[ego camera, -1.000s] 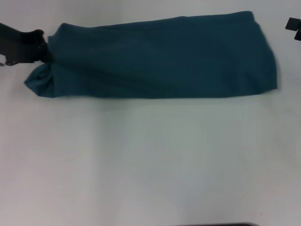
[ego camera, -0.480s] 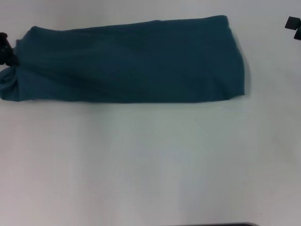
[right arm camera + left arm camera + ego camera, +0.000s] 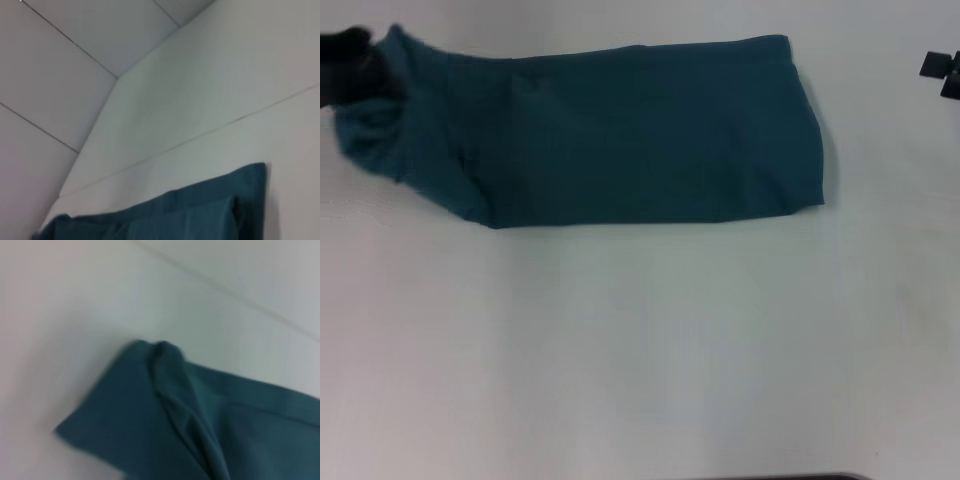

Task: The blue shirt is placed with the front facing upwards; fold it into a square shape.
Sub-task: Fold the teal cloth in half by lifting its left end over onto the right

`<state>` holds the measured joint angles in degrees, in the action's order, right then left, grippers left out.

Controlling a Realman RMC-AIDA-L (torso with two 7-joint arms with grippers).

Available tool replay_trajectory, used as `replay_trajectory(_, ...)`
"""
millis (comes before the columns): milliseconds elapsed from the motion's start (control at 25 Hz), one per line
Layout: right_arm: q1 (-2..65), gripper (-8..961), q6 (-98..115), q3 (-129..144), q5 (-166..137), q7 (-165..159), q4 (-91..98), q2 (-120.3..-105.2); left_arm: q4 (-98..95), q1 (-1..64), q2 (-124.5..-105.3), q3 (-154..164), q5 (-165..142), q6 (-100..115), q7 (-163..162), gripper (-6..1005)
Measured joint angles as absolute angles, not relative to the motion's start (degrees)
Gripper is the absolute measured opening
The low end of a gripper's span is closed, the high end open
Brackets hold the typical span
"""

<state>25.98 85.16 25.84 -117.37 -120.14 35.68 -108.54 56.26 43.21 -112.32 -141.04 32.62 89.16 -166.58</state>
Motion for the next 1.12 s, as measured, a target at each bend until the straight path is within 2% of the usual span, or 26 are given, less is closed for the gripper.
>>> replay_trajectory(200,26.05,800,85.17,25.79,-118.22,-120.19,35.68,-108.48,57.56,44.25,-114.21,-140.54,38.10,91.58,-165.72,19)
replay_trajectory(600,25.52,799,85.42,25.84,-118.27,-120.32,35.92,-107.69,57.58,49.39,-119.78,-139.09,40.84,91.11,-164.60,19)
replay_trajectory(800,25.73,798,85.48,25.84,-119.05,-120.31,35.72,-107.67,57.49,51.64,-121.03,-138.74,43.81,90.56,-163.54,20)
replay_trajectory(1120,26.10,797,85.50,25.84,-119.71,-120.32,35.69,-108.04,55.07,54.02,-121.57,-137.22,47.66,87.39,-161.35,20)
